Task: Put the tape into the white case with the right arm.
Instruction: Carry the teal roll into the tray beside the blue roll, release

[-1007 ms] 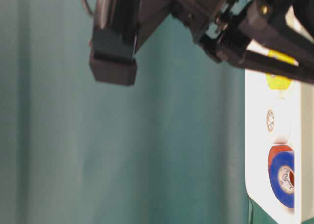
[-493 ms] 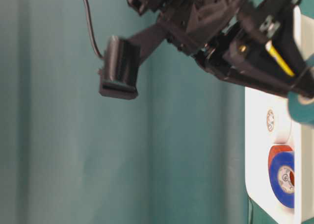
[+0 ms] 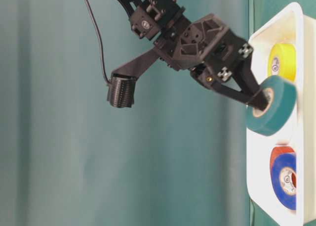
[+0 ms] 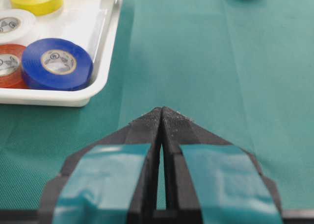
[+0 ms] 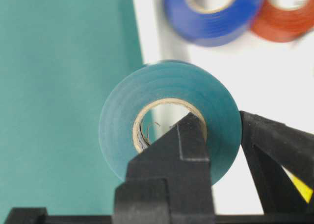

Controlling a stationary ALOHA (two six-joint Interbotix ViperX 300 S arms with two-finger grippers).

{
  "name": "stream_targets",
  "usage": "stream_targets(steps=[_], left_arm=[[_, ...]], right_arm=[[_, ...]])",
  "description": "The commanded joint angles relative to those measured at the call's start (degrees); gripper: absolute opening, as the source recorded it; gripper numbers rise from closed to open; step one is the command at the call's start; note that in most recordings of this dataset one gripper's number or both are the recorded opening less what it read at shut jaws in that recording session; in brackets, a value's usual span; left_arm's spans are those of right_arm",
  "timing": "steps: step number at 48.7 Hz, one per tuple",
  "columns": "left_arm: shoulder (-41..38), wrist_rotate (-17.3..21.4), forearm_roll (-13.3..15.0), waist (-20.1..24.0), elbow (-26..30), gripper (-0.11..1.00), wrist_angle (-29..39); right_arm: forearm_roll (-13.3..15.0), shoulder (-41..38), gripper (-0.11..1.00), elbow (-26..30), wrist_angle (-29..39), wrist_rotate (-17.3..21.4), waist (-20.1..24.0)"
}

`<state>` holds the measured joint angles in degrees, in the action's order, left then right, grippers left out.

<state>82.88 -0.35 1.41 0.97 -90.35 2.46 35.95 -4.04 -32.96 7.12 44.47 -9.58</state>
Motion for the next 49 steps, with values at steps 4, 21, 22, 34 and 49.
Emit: stream_targets(steps=[4,21,22,34,49], left_arm=[[-0.44,0.09,0.00,0.09,0.79,0.00,-0.26],[-0.44,0.00,-0.09,0.09,0.79,0.00,-0.26],[-0.44,0.09,0.00,0.09,0.70,0.00,-0.26],[-0.44,0.09,-0.09,0.09,0.79,0.00,-0.26],[-0.44,0.09,0.00,0.09,0.79,0.00,-0.26]], right_arm=[[0.00,0.79,0.00,1.58,-0.97,-0.09,-2.20],[1.23,0.79,0.00,1.67,-4.22,-0.26,-3.08],[1.23,0.79,0.00,1.67,-4.22,-0.26,-3.08],[1.23,0.79,0.00,1.49,-3.96,-0.26,-3.16],[1.23,0.79,0.70,1.32,-3.78,-0.26,-3.16]])
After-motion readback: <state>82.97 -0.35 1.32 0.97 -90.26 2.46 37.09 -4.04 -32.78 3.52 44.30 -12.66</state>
